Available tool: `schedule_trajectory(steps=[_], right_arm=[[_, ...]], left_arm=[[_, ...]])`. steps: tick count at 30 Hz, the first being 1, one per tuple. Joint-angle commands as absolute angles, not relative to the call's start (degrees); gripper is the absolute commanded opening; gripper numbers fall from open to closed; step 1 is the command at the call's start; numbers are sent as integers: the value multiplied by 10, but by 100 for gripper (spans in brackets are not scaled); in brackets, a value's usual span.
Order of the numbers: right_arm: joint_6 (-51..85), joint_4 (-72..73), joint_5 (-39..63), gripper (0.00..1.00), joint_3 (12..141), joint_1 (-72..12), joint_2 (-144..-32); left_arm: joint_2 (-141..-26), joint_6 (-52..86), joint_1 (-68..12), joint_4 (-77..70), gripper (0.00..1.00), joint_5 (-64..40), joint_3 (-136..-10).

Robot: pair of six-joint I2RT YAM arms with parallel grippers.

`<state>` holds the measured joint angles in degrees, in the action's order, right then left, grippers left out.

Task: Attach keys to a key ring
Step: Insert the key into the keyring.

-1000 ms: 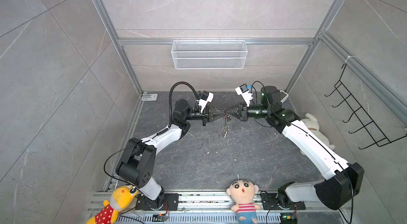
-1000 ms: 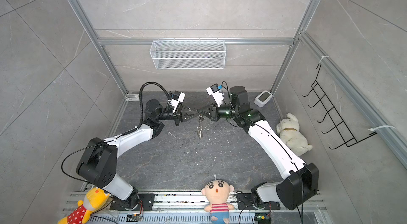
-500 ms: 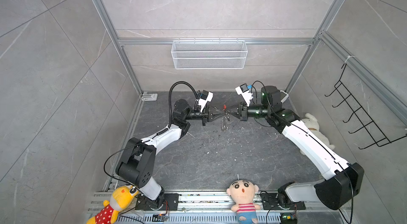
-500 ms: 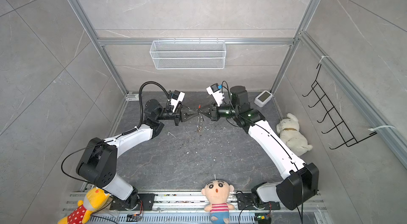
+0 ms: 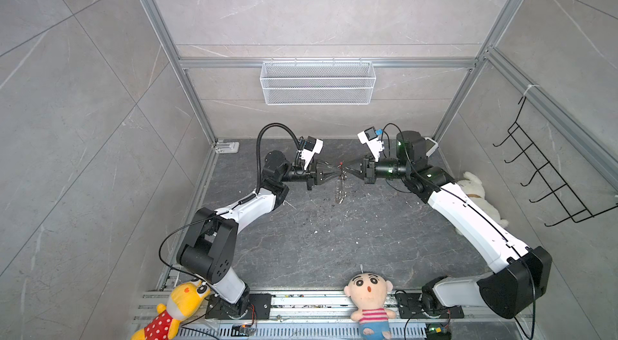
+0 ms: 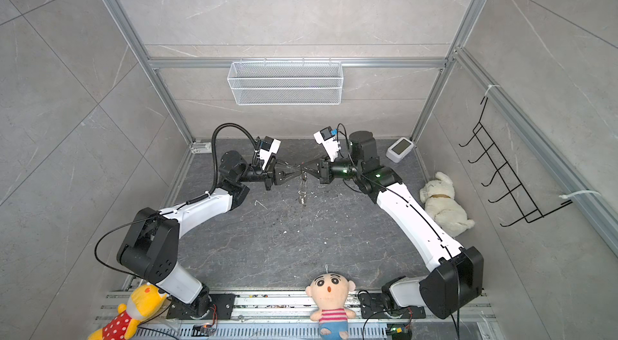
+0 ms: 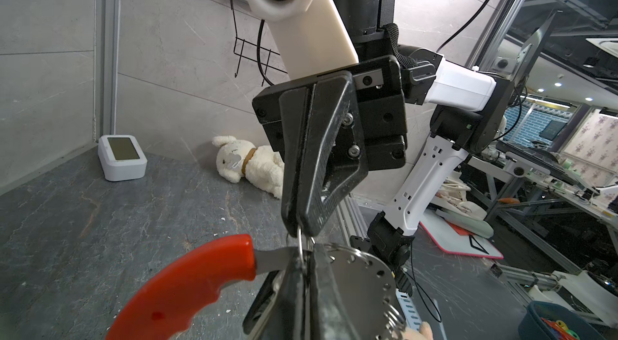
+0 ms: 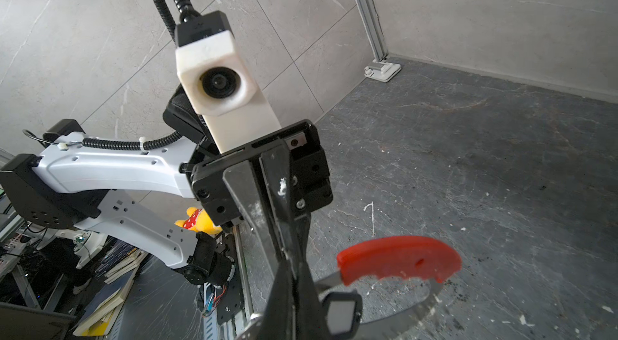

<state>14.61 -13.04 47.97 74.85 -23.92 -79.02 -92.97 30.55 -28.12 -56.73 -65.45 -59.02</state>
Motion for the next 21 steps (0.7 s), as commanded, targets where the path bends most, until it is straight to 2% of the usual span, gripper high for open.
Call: schedule_trajectory(steps=[1, 5, 7, 11, 14, 15, 17, 21], right_arm=[[159, -145, 461, 0, 742, -245, -780], [158, -142, 447, 0, 737, -245, -774], [157, -142, 442, 0, 736, -245, -770], [140, -166, 436, 0, 746, -244, -771], [122, -189, 442, 0, 757, -244, -772], [116, -195, 445, 0, 760, -244, -771], [103, -207, 456, 0, 766, -244, -772], [89, -212, 473, 0, 770, -244, -772]], left_arm=[[-910, 255, -287, -581, 19, -628, -616], [-893, 216, -287, -538, 32, -621, -606], [-885, 196, -287, -514, 44, -621, -604], [-858, 134, -280, -415, 46, -625, -606], [-832, 58, -255, -239, 44, -642, -641], [-829, 28, -247, -177, 41, -648, -661], [-832, -27, -229, -58, 28, -670, -714], [-859, -92, -222, 87, 17, -732, -800]])
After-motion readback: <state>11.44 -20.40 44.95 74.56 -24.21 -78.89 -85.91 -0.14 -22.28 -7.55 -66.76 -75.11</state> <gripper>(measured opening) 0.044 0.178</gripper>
